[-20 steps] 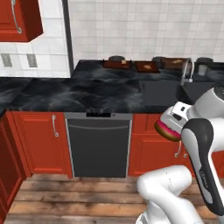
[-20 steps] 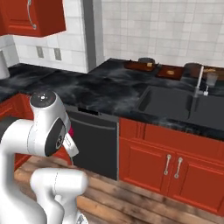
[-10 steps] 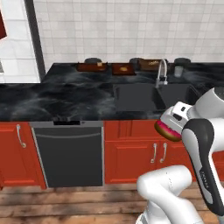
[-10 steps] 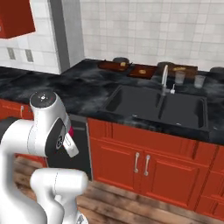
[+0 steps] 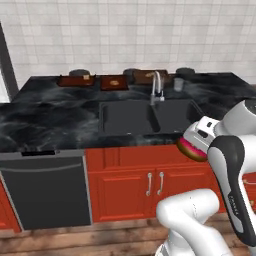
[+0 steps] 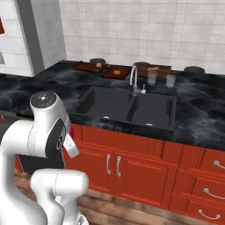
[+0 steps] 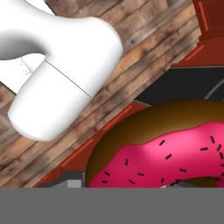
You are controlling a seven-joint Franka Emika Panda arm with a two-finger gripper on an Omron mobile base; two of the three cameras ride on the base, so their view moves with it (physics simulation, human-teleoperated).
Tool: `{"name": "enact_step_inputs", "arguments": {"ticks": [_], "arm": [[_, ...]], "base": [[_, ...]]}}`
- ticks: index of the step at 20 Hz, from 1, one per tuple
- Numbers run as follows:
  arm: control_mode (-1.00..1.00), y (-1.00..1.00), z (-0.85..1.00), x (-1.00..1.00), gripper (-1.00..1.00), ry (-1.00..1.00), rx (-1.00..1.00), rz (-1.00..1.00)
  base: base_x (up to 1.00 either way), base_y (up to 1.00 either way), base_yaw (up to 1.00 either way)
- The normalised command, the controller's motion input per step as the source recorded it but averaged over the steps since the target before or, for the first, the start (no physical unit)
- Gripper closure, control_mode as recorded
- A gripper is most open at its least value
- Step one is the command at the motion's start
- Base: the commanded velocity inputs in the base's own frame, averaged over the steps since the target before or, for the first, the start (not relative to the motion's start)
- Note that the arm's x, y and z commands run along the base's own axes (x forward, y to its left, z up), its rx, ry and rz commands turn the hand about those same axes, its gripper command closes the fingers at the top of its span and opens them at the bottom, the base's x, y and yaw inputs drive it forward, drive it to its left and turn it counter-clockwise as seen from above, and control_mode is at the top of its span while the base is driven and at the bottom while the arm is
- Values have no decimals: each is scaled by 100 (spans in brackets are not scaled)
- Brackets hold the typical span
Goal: Take the cake and donut from the fridge and place them on the empty tray on the dining counter.
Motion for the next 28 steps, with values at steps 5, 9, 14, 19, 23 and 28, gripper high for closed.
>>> {"name": "enact_step_inputs", "arguments": {"ticks": [5,9,14,19,23,28], "arm": [[100,0,0,0,100,0,0,0],[100,0,0,0,100,0,0,0],[100,0,0,0,100,0,0,0],[100,0,0,0,100,0,0,0],[100,0,0,0,100,0,0,0],[100,0,0,0,100,0,0,0]], "base": [[31,-68,-15],[31,-70,-13],[36,-70,-11],[34,-70,-7],[20,-73,-3],[11,-78,-2]]}}
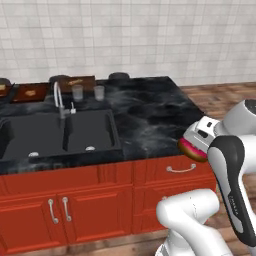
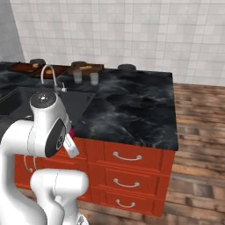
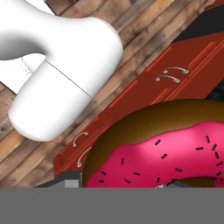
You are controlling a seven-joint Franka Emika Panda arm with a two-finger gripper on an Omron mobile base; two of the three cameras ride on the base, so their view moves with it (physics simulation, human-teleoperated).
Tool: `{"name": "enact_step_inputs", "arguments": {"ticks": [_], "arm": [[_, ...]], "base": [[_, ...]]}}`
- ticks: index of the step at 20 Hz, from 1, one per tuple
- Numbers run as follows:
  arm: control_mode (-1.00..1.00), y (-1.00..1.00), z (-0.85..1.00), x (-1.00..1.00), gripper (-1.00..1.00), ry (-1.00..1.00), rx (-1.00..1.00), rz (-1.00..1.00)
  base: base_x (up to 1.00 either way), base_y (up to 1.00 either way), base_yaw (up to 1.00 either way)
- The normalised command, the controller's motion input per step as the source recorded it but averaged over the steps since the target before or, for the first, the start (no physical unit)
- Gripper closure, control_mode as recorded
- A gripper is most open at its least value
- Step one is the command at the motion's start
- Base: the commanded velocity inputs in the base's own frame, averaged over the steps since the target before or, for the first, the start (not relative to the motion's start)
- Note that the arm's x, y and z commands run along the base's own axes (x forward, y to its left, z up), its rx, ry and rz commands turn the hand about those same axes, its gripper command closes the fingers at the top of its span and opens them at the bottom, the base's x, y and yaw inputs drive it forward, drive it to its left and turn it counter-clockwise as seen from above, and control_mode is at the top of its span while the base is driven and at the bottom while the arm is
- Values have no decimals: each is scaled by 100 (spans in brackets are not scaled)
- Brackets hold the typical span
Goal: Take the cake and donut from the fridge and place them on the empty tray on the dining counter.
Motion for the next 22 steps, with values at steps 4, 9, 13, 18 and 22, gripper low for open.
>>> {"name": "enact_step_inputs", "arguments": {"ticks": [4,9,13,18,22], "arm": [[100,0,0,0,100,0,0,0],[100,0,0,0,100,0,0,0],[100,0,0,0,100,0,0,0],[100,0,0,0,100,0,0,0],[100,0,0,0,100,0,0,0]], "base": [[13,-80,-1],[17,-77,-1],[21,-71,0],[27,-64,0],[30,-63,0]]}}
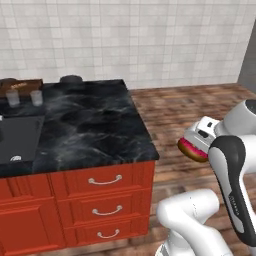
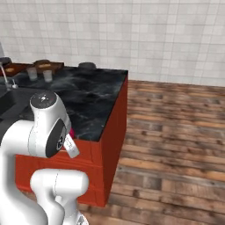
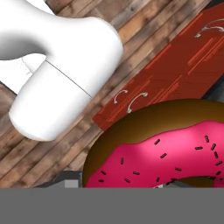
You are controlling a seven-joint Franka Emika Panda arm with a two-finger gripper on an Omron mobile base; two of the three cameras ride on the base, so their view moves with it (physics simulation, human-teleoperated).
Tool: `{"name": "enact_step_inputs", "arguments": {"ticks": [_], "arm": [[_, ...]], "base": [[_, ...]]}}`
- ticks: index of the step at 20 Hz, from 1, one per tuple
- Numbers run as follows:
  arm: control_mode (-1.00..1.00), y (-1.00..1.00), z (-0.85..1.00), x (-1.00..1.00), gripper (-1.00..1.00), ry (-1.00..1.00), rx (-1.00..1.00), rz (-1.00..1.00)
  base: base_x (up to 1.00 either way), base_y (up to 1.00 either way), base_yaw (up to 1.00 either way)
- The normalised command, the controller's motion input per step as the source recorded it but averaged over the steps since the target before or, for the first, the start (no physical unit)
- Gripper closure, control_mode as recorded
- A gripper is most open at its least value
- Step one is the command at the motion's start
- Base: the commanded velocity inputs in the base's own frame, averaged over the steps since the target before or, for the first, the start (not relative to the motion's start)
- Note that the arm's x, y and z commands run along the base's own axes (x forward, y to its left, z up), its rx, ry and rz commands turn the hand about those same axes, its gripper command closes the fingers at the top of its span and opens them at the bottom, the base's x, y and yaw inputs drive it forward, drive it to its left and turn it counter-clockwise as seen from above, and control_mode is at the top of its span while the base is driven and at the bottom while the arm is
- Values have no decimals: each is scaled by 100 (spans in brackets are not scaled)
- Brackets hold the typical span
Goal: Take the cake and donut from the fridge and place them on the empty tray on the dining counter.
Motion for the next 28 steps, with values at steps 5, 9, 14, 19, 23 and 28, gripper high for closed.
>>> {"name": "enact_step_inputs", "arguments": {"ticks": [5,9,14,19,23,28], "arm": [[100,0,0,0,100,0,0,0],[100,0,0,0,100,0,0,0],[100,0,0,0,100,0,0,0],[100,0,0,0,100,0,0,0],[100,0,0,0,100,0,0,0],[100,0,0,0,100,0,0,0]], "base": [[36,-62,0],[37,-64,0],[43,-57,4],[49,-54,11],[43,-59,15],[45,-56,17]]}}
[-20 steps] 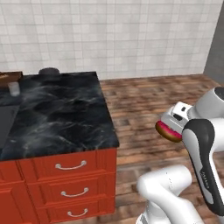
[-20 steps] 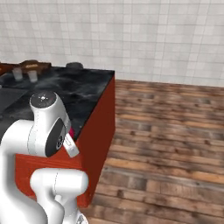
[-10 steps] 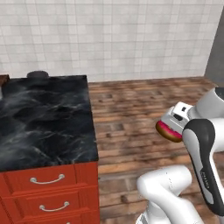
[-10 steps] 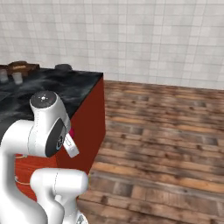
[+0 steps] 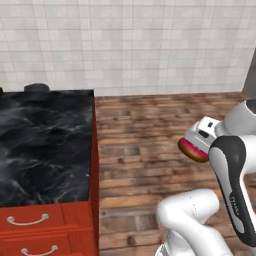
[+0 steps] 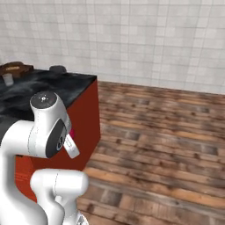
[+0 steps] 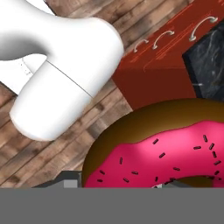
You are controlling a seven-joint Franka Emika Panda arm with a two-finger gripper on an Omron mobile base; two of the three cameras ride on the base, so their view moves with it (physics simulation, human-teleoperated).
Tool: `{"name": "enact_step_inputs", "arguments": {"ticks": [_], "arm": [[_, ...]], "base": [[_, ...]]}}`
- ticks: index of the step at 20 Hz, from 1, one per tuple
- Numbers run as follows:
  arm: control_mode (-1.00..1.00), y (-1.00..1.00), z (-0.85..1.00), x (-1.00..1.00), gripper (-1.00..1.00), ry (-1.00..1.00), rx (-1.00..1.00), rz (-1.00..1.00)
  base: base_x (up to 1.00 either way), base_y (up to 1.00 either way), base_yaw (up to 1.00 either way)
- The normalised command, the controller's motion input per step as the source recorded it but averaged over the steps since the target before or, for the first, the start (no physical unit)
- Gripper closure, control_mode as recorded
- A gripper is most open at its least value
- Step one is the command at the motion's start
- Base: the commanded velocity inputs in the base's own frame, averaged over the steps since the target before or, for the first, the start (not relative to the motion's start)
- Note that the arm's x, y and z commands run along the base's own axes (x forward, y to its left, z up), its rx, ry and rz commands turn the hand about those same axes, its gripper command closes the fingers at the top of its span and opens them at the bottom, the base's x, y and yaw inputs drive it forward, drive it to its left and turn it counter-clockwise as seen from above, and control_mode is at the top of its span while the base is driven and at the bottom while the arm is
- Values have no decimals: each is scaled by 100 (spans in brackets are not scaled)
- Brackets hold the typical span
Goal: Take the cake and donut from the fridge and place them on the empty tray on the dining counter.
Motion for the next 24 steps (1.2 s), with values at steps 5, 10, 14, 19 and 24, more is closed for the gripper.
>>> {"name": "enact_step_inputs", "arguments": {"ticks": [5,10,14,19,24], "arm": [[100,0,0,0,100,0,0,0],[100,0,0,0,100,0,0,0],[100,0,0,0,100,0,0,0],[100,0,0,0,100,0,0,0],[100,0,0,0,100,0,0,0]], "base": [[52,-47,23],[55,-45,28],[55,-49,30],[54,-53,33],[51,-59,34]]}}
